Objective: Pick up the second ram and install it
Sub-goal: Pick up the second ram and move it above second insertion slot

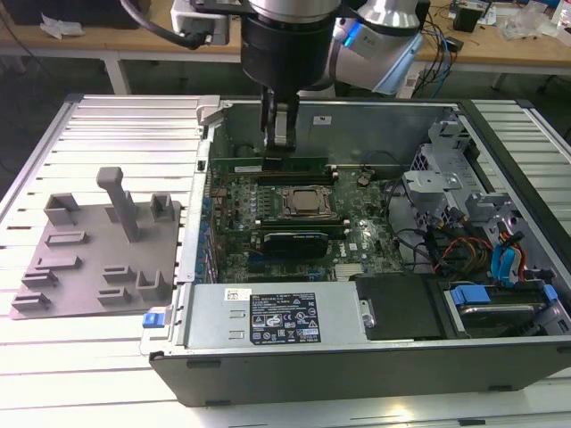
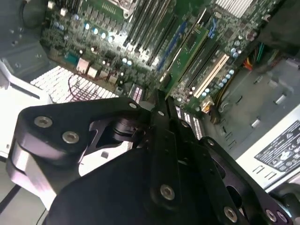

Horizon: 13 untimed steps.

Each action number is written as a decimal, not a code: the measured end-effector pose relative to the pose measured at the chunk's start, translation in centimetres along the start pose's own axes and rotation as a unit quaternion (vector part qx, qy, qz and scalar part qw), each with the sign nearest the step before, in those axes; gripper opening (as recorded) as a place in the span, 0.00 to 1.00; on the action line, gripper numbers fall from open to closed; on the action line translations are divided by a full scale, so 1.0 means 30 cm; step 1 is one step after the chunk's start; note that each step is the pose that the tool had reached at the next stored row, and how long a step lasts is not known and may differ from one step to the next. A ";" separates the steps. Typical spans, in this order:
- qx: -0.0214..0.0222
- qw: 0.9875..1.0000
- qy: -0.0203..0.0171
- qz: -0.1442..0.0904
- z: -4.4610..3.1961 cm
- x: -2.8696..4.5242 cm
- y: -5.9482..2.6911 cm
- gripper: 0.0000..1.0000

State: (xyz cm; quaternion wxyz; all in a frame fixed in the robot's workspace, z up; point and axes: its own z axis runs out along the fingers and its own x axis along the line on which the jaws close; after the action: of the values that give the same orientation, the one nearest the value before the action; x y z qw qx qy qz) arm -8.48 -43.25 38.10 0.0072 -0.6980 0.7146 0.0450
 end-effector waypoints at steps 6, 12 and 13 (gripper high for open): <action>-0.003 1.000 0.000 0.000 0.020 -0.027 -0.082 0.11; -0.003 1.000 0.000 0.000 0.036 -0.063 -0.120 0.11; -0.003 1.000 0.000 0.000 0.039 -0.070 -0.129 0.11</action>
State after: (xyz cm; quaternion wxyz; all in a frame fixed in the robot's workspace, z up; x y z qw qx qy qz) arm -4.62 -41.15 36.88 0.0050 -0.6979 0.7146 0.0472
